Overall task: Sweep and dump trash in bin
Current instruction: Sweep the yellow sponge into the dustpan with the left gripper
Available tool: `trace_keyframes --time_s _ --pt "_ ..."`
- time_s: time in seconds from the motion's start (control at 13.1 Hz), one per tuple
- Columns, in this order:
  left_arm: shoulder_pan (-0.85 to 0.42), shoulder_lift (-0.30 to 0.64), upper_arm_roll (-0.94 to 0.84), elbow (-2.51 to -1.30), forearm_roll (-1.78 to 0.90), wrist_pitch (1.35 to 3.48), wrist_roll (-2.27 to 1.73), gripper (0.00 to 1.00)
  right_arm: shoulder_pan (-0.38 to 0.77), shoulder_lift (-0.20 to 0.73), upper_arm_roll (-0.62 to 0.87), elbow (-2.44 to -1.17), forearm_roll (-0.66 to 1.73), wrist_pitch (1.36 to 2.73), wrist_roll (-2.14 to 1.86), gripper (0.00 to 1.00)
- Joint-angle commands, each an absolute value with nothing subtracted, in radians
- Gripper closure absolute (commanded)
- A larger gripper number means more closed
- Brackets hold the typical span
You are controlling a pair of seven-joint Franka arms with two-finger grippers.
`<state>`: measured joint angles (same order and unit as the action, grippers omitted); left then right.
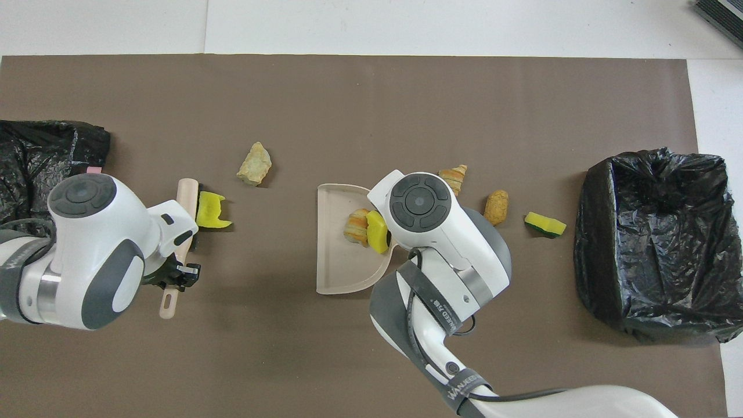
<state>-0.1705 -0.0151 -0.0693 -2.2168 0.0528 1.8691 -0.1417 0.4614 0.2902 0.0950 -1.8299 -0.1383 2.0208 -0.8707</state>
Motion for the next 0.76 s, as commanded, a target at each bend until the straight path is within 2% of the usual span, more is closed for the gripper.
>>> trace_keyframes --time_s 0.0,0.38,0.69 --pt "-0.256 -0.043 -0.057 -2.232 0.031 1.864 -0.204 1.00 0.456 0.299 0.100 -1.829 -0.140 2.043 -0.821 1.00" --pt "-0.376 -0.049 -0.058 -2.238 -0.084 1.914 -0.284 1.00 0.456 0.298 0.100 -1.830 -0.140 2.045 -0.810 1.00" --pt "-0.535 -0.058 -0.057 -2.263 -0.213 1.983 -0.354 1.00 0.456 0.298 0.100 -1.832 -0.140 2.043 -0.810 1.00"
